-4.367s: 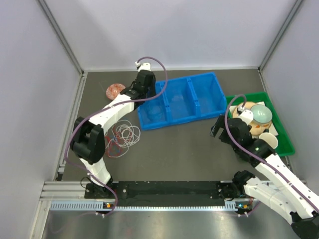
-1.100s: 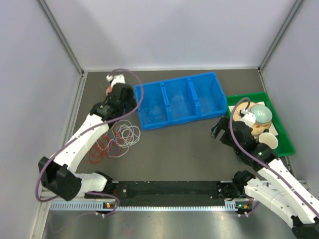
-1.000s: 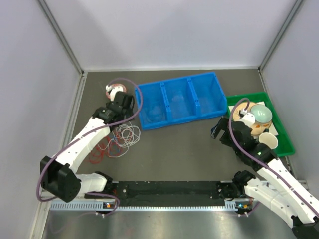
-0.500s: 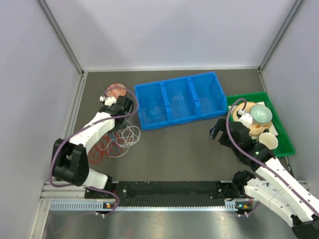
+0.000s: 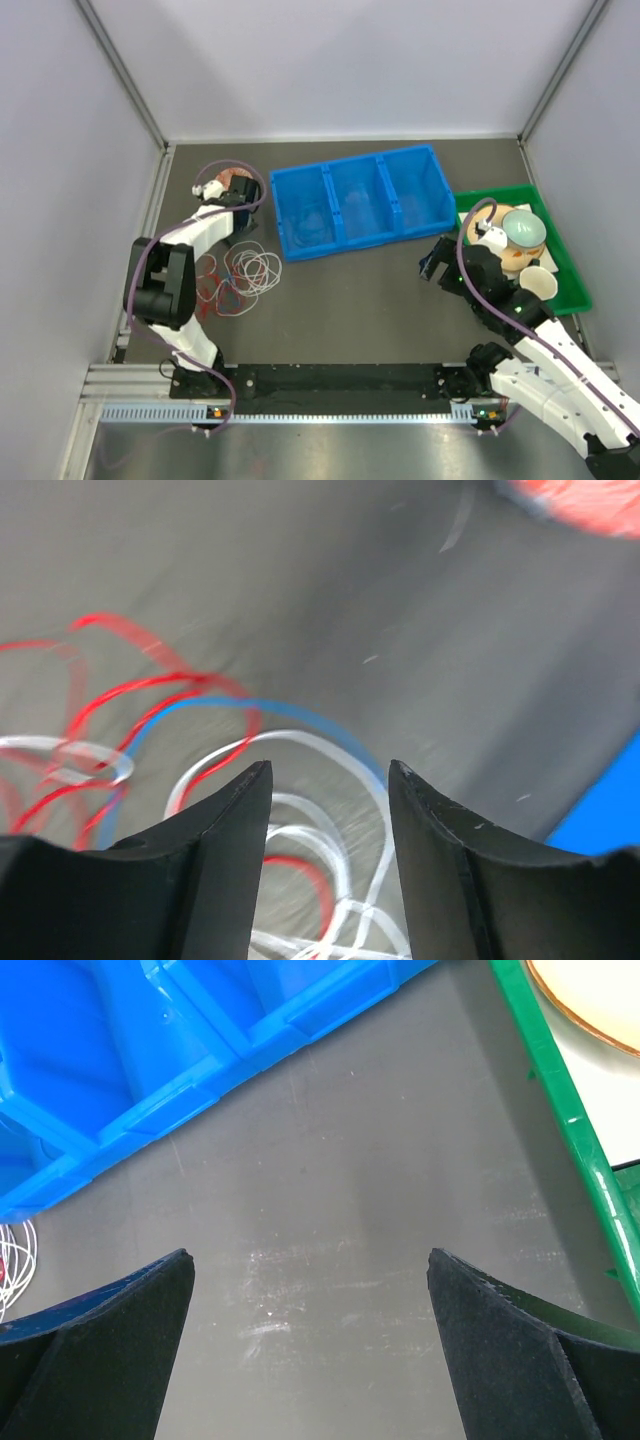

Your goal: Untangle the cables

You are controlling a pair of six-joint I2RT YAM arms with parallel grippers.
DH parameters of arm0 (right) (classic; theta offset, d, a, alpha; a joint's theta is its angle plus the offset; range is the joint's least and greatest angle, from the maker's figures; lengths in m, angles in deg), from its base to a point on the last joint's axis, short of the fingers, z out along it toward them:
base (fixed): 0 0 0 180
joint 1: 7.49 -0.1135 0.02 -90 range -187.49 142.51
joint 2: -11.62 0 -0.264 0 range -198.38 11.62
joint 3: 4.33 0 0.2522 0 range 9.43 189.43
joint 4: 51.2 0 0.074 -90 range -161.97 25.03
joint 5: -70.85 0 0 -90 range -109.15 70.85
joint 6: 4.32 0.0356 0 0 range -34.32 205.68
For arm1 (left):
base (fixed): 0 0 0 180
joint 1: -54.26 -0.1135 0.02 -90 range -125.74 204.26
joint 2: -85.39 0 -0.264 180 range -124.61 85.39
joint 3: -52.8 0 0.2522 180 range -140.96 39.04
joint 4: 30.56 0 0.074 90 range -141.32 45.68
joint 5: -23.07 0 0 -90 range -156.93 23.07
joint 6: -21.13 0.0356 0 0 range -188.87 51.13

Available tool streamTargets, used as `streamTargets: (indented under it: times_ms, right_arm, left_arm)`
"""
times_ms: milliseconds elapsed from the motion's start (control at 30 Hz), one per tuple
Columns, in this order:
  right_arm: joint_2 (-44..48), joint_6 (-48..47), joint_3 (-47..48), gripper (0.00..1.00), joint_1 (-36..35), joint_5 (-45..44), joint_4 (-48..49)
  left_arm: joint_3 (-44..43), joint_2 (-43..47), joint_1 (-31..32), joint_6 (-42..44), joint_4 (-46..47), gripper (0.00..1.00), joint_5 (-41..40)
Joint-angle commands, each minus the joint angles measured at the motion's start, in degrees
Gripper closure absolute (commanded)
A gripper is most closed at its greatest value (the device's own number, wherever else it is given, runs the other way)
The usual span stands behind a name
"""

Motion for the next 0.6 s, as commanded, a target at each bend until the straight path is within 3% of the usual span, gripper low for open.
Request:
streamTargets:
  times_ms: [0, 467, 567]
  right_arm:
    - [0.4, 0.0, 0.6, 0.01, -0.3, 0.6, 1.0]
    - [-0.5, 0.7, 0.6, 0.01, -0.3, 0.1, 1.1]
    - [-0.6, 0.3, 0.8, 0.01, -0.3, 0.1, 1.0]
  left_arm:
    - [-3.8, -3.1, -0.9, -1.5, 6.7, 0.46, 2.4]
    - [-4.6, -6.4, -1.2, -1.6, 6.0, 0.56, 2.2]
    - [-3.9, -3.6, -1.2, -1.6, 5.7, 0.45, 2.2]
